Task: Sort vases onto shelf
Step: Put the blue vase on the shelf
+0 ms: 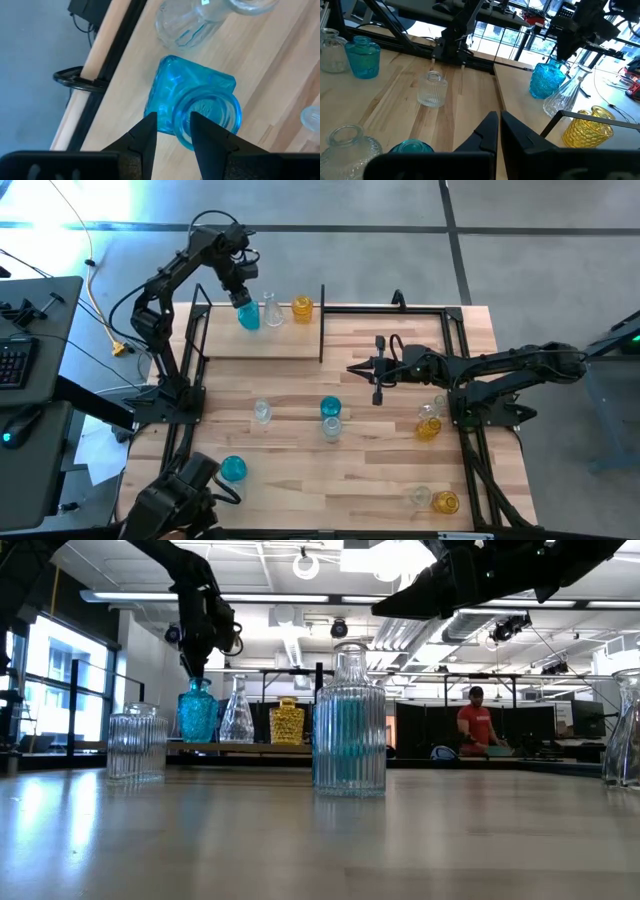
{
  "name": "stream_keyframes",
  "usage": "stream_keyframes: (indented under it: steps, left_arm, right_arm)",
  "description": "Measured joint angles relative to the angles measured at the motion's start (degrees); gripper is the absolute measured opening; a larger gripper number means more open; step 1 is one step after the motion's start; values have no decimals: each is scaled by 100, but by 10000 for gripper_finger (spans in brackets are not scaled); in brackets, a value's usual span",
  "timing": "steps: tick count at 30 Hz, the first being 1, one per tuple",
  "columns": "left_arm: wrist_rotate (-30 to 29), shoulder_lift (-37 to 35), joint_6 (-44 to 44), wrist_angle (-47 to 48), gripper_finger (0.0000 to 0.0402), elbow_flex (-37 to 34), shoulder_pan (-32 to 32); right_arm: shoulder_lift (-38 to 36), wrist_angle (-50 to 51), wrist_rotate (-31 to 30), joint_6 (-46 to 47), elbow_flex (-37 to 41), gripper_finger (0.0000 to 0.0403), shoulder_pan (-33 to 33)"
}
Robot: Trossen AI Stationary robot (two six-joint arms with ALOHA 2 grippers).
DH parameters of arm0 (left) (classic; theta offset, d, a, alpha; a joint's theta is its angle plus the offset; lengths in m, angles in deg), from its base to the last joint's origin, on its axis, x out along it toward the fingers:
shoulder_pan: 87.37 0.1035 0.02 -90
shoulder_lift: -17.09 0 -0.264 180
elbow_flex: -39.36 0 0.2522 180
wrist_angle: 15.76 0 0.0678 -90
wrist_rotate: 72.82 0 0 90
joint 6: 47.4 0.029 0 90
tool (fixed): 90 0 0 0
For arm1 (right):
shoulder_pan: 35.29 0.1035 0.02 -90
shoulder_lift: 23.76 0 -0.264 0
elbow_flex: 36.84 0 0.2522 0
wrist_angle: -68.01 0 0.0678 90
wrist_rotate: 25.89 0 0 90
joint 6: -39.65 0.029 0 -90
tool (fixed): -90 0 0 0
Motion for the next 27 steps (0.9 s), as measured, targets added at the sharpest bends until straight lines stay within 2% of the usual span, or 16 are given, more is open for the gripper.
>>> stream_keyframes:
  steps: [4, 9, 12, 18, 22, 27]
  left_arm:
    - [-73, -178, -59, -95, 108, 4, -10]
    - [-495, -474, -252, -117, 108, 7, -116]
    - [-792, -730, -719, -102, 106, 7, -251]
    - [-594, -1333, -1902, 247, 61, -55, -817]
    - [-506, -1843, -2431, 108, 11, -805, -1461]
    - [-489, -2703, -3469, -1168, 5, -2624, -2082]
  right_arm:
    - [0, 0, 0, 0, 0, 0, 0]
    - [0, 0, 0, 0, 0, 0, 0]
    - [0, 0, 0, 0, 0, 0, 0]
    - [0, 0, 0, 0, 0, 0, 0]
    - [0, 8, 0, 0, 0, 0, 0]
    - [0, 109, 0, -35, 0, 0, 0]
